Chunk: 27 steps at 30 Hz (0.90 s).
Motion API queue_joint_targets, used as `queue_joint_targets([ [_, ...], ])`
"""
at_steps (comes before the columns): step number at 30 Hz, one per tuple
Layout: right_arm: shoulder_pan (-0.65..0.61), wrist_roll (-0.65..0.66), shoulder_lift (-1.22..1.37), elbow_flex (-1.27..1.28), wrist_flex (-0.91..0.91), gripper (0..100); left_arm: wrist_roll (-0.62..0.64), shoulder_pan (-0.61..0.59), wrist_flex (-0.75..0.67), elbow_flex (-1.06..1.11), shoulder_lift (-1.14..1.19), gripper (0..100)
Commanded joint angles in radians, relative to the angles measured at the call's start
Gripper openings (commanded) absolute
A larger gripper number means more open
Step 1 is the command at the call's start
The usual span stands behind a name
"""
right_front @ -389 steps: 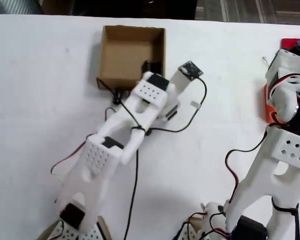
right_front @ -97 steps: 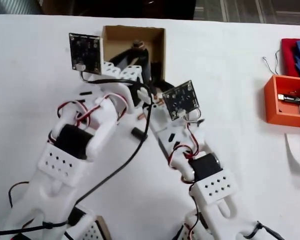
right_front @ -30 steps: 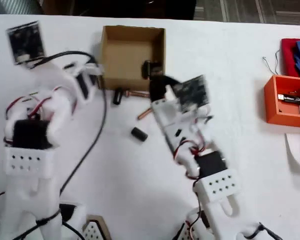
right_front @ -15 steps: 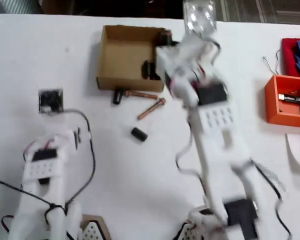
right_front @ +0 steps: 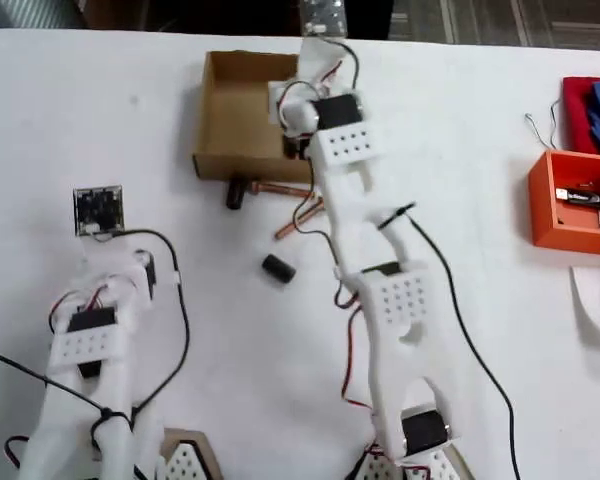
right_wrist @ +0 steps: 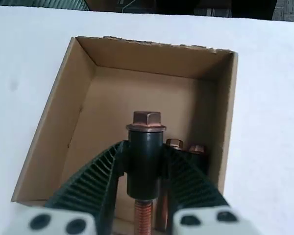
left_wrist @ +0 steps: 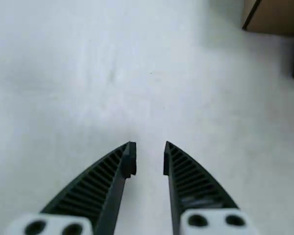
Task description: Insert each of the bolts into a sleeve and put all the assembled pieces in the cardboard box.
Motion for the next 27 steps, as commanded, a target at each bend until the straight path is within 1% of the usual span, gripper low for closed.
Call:
queue_joint_targets([
  [1, -0.012, -0.003, 0.105, -0.25, 0.005, 2.2, -0.002, -0.006, -0.017, 0.001, -0.006, 11],
  [5, -0.012, -0.003, 0.15, -0.258, -0.001, 2.1, -0.003, -0.005, -0.017, 0.001, -0.005, 11],
  [8, -0.012, -0.003, 0.153, -0.242, -0.024, 2.1, -0.006, 0.018, -0.017, 0.004, -0.005, 11],
  [12, -0.021, -0.003, 0.153, -0.209, -0.093, 2.1, -0.035, 0.028, -0.017, 0.005, -0.005, 11],
  [18, -0.051, -0.003, 0.153, -0.123, -0.206, 2.1, -0.038, 0.028, -0.017, 0.005, -0.005, 11],
  [27, -0.054, -0.002, 0.154, -0.011, -0.3, 2.1, -0.038, 0.028, -0.017, 0.005, -0.005, 11],
])
